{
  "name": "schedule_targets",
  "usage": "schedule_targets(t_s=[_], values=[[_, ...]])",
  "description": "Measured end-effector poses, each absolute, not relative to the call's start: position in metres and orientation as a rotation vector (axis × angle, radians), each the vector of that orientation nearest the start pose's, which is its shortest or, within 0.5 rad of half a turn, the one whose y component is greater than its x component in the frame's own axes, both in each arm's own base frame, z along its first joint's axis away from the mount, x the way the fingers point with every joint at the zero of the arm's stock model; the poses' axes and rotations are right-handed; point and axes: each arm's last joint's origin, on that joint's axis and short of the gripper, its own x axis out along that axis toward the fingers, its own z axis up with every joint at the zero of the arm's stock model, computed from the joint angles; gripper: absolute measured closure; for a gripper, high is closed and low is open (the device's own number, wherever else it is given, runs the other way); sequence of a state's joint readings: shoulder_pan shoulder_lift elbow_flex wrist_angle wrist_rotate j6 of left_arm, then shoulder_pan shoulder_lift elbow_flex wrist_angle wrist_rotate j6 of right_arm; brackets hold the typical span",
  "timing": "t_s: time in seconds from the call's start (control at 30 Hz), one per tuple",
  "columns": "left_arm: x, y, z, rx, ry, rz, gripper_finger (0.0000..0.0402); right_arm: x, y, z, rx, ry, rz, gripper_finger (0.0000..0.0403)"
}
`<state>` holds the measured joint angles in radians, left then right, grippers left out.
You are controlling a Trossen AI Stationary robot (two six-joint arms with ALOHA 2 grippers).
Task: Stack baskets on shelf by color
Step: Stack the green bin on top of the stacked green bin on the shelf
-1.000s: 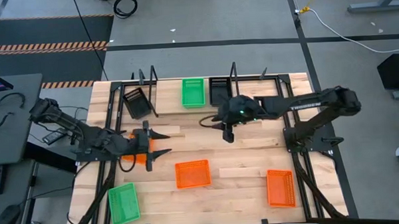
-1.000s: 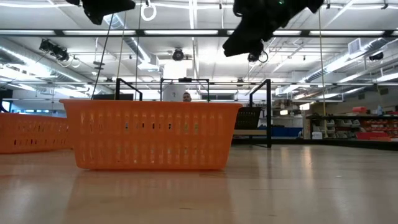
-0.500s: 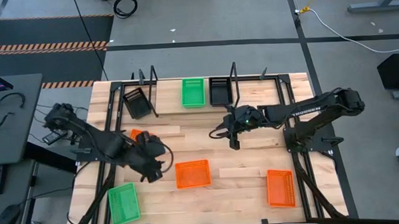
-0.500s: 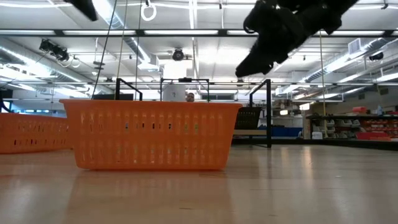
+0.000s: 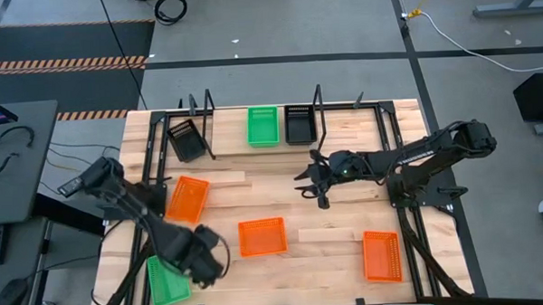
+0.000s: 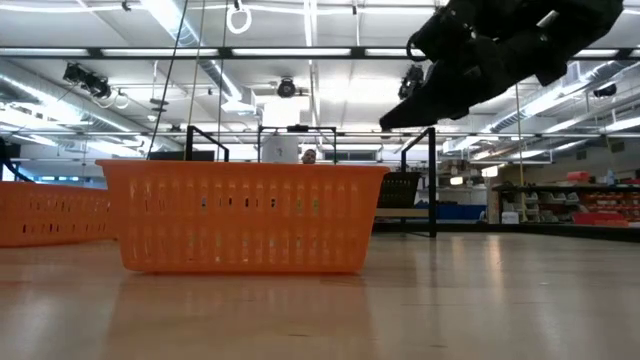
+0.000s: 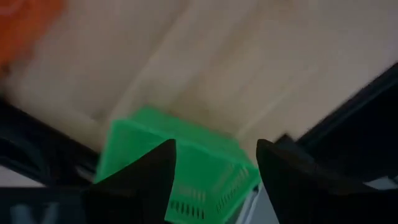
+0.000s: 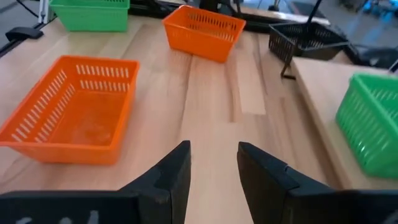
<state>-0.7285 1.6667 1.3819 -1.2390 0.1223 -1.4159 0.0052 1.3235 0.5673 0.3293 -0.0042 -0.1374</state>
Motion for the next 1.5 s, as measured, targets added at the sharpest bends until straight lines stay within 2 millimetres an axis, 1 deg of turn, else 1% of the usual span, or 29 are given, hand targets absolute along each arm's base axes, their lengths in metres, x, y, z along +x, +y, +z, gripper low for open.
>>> schedule_targets(t_s=[0.13, 0.23, 0.3, 0.43, 0.53, 0.6, 0.7, 0.9, 1.1, 1.3, 1.4, 1.5], values=[[0.217, -0.229, 0.247, -0.654, 1.598, 0.44, 0.0171, 0.267, -0.002, 0.203, -0.184, 0.396, 0.034, 0.0267], [0.214, -0.241, 0.242, -0.706, 1.583, 0.452, 0.0178, 0.269, -0.006, 0.207, -0.19, 0.364, 0.015, 0.0267], [0.212, -0.247, 0.239, -0.729, 1.582, 0.473, 0.0187, 0.27, -0.009, 0.21, -0.19, 0.347, 0.002, 0.0267], [0.207, -0.258, 0.236, -0.732, 1.598, 0.435, 0.021, 0.269, -0.015, 0.209, -0.176, 0.359, -0.021, 0.0267], [0.205, -0.266, 0.237, -0.778, 1.609, 0.383, 0.0223, 0.268, -0.017, 0.208, -0.163, 0.376, -0.028, 0.0267], [0.204, -0.272, 0.238, -0.808, 1.604, 0.343, 0.0227, 0.268, -0.017, 0.207, -0.162, 0.384, -0.026, 0.0267], [0.2, -0.28, 0.238, -0.809, 1.593, 0.294, 0.0225, 0.268, -0.016, 0.207, -0.137, 0.385, -0.028, 0.0267], [0.185, -0.296, 0.223, -0.679, 1.601, 0.275, 0.0207, 0.268, -0.014, 0.207, -0.078, 0.383, -0.028, 0.0267], [0.169, -0.304, 0.204, -0.546, 1.648, 0.329, 0.0175, 0.268, -0.008, 0.207, -0.063, 0.382, -0.012, 0.0267], [0.164, -0.314, 0.183, -0.415, 1.679, 0.289, 0.0147, 0.268, -0.006, 0.207, -0.064, 0.381, -0.007, 0.0267], [0.163, -0.313, 0.173, -0.355, 1.697, 0.329, 0.0153, 0.268, -0.006, 0.207, -0.054, 0.381, -0.01, 0.0267], [0.165, -0.311, 0.165, -0.322, 1.705, 0.366, 0.0184, 0.268, -0.006, 0.207, -0.05, 0.381, -0.01, 0.0267]])
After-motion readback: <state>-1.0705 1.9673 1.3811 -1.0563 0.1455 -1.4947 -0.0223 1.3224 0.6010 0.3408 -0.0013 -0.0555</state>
